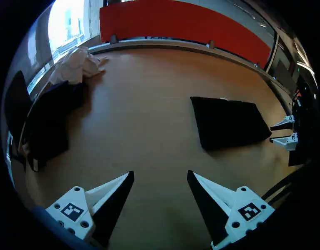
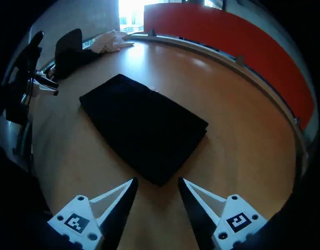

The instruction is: Fold towel

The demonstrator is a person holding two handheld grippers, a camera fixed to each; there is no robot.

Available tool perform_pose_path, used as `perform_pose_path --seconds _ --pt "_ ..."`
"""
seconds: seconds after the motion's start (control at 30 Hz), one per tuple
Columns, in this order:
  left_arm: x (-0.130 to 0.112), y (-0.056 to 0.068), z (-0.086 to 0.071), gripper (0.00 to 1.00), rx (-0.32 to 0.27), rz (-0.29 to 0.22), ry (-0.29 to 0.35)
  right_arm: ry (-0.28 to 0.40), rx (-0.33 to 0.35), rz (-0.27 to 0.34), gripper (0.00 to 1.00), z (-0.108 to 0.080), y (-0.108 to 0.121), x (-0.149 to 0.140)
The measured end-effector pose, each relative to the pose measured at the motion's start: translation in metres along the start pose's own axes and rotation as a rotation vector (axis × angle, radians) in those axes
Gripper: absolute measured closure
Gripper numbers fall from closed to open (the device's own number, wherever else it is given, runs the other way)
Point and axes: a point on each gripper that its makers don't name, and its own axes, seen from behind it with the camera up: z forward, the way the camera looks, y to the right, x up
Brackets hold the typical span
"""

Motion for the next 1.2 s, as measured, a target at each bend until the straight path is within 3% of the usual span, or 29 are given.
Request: perform_pose_path --seconds 0.33,0.53,0.73,1.2 --pt "-0.004 -0.005 -0.004 0.06 0.005 0.001 -0.006 -0.014 0.010 -0.027 0.37 0.008 0.005 -0.002" --pt "-0.004 -0.005 -0.004 0.05 0.004 0.006 -0.009 -0.023 0.015 -0.027 0.69 0.011 0.006 -0.003" --pt "-0.004 -0.005 -0.003 0.05 0.003 0.006 -0.012 -0.018 0.006 -0.031 0.95 0.008 0.006 -0.002" --pt "-0.002 -0.004 -0.001 0.05 0.001 0.005 -0.012 0.049 -0.026 -0.055 0.95 -0.007 0.008 0.021"
